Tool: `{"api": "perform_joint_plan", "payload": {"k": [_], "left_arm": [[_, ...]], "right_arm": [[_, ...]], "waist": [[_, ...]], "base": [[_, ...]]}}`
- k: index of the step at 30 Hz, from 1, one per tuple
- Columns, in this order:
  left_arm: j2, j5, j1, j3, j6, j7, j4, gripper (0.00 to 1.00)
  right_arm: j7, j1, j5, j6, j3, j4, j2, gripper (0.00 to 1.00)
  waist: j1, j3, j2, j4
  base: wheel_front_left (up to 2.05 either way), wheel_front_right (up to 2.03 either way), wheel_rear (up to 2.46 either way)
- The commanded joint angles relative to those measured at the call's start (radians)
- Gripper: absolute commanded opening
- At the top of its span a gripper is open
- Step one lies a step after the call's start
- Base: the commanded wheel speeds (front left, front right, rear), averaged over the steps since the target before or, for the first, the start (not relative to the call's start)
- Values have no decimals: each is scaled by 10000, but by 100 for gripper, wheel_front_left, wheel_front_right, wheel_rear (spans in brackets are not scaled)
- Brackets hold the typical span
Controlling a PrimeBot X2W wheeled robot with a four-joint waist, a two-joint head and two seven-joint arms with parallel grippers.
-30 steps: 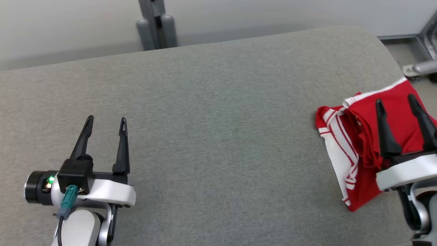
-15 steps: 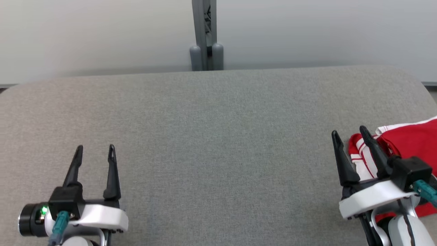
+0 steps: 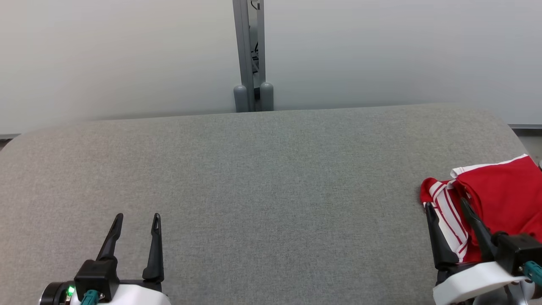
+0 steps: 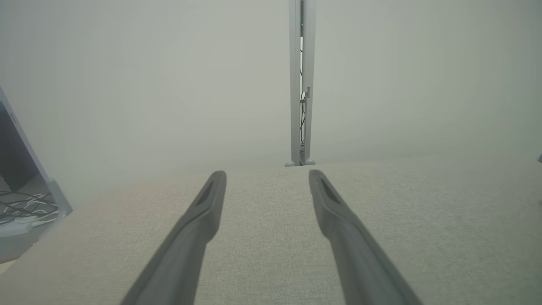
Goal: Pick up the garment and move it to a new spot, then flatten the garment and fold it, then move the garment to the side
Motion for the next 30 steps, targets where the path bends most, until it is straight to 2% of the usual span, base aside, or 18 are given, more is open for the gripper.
{"api": "perform_joint_plan", "payload": {"k": [1,11,30], "left_arm": [[59,-80,58,-5,-54,39,-44,100],[319,12,194,47,158,294,-216,100],[442,88,299,-109,393,609,-195,100]], "right_arm": [[60,150,-56,-2,-70,-104,11,100],[283,683,94,-2,-195,-668,26,100],[306,737,352,-2,-268,-734,26,100]], "waist": [[0,-55,-1,-54],[0,-206,-1,-220],[0,-263,-1,-40]], "base": [[0,0,0],[0,0,0],[0,0,0]]}}
